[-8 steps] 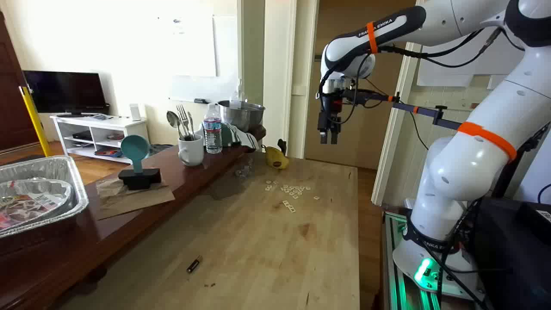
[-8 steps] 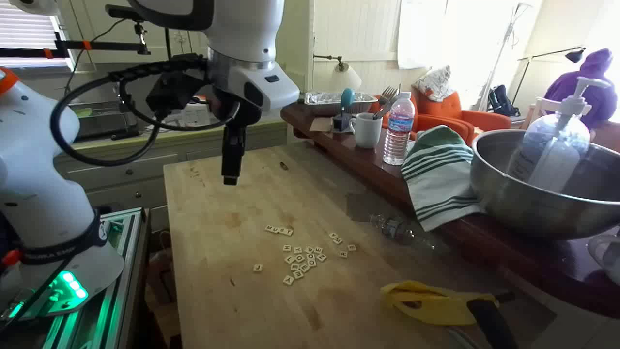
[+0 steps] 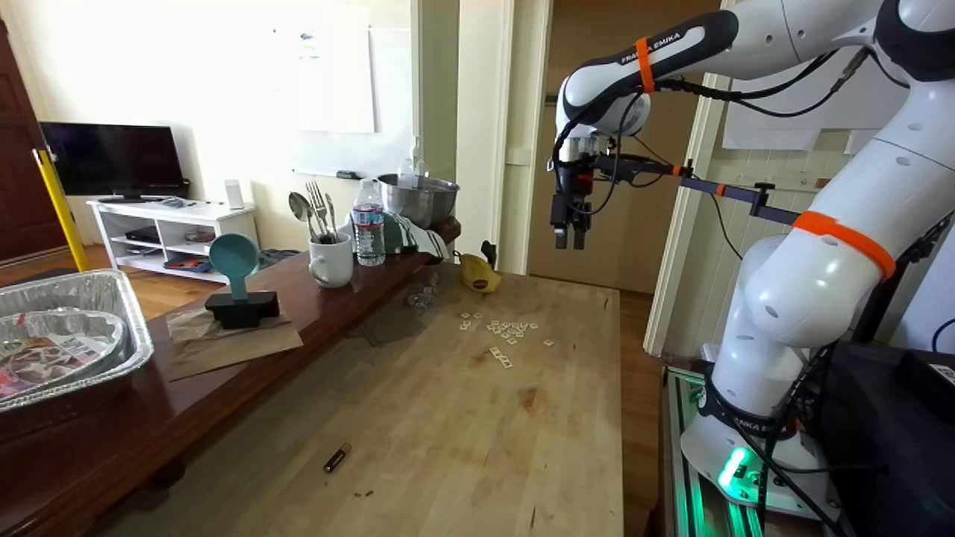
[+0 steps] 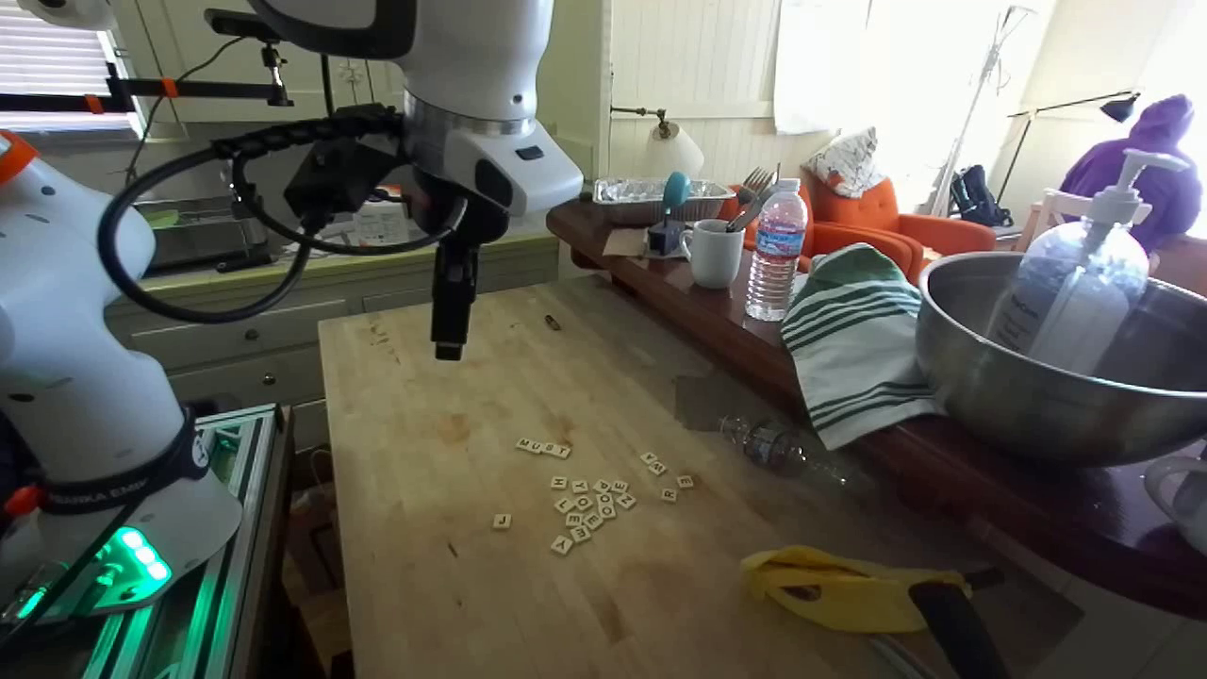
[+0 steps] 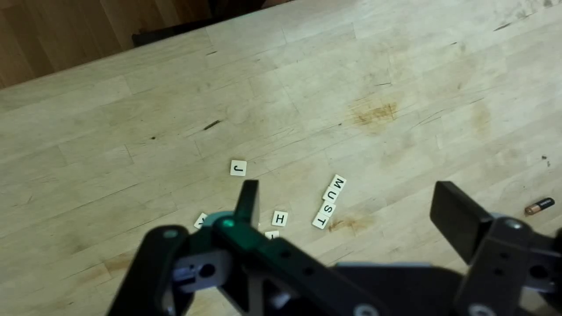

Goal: Add the tile letter y to the already spelt word

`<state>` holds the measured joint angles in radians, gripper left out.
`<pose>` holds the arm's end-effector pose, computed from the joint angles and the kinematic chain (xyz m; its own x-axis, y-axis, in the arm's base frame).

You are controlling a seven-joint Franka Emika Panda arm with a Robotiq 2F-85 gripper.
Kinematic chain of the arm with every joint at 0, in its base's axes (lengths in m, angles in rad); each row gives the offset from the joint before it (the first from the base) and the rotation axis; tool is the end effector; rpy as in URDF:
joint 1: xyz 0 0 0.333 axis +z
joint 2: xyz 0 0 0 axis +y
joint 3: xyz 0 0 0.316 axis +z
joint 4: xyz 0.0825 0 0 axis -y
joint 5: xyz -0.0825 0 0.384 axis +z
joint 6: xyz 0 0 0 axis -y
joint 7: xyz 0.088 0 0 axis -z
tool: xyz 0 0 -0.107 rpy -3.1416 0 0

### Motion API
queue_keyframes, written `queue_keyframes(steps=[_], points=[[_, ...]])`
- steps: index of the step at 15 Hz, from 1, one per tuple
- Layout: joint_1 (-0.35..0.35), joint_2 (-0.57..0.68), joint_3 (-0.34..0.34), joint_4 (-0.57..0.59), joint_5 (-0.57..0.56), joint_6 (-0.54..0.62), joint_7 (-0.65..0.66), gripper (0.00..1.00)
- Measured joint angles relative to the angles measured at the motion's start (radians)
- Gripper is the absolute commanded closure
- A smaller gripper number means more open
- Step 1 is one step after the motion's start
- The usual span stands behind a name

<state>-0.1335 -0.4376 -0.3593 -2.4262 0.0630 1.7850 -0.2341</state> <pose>0.3468 -0.1845 0.4412 0.9638 -0.2034 -0.1725 -0.2428 -0.9368 -0.2519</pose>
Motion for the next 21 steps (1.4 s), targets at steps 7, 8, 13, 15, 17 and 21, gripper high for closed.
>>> queue_keyframes(steps=[7, 8, 13, 15, 17, 21], points=[[0.0, 0.0, 0.0, 0.0, 0.0, 0.0, 0.0, 0.0], [0.0, 0.0, 0.0, 0.0, 0.0, 0.0, 0.0, 0.0], [0.0, 0.0, 0.0, 0.0, 0.0, 0.0, 0.0, 0.0], [-0.003, 0.0, 0.003, 0.0, 0.0, 0.0, 0.0, 0.0], [-0.013, 0.003, 0.021, -0.011, -0.008, 0.044, 0.0, 0.0], [-0.012, 0.055, 0.056, -0.107, -0.024, 0.352, -0.063, 0.0]])
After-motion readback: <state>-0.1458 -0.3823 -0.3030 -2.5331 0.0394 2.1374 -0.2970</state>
